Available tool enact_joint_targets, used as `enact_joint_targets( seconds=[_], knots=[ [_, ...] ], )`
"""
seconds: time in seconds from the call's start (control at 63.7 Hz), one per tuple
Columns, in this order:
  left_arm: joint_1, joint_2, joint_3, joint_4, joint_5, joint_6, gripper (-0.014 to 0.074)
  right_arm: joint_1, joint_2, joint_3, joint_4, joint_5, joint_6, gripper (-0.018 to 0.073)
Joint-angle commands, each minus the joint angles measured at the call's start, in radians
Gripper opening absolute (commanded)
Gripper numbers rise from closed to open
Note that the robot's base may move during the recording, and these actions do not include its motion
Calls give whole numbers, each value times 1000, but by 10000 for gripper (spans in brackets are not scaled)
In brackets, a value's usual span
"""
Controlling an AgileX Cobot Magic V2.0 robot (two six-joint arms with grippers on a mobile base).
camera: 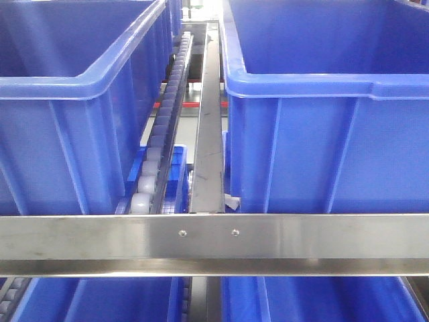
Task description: Pick and sort blue part to right shelf
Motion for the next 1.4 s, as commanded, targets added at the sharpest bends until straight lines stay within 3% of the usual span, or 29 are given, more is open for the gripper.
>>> enact_joint_targets(
  seconds=[0.0, 0.502, 1.381],
  knots=[
    [3, 7, -28, -5, -82, -7, 132, -5, -4, 0, -10, -86, -5, 31],
    [3, 7, -28, -5, -82, -7, 132, -3, -370, 272, -11, -19, -5, 31],
    [3, 7, -28, -5, -84, -7, 132, -3, -367, 268, -15, 2, -5, 31]
  ],
)
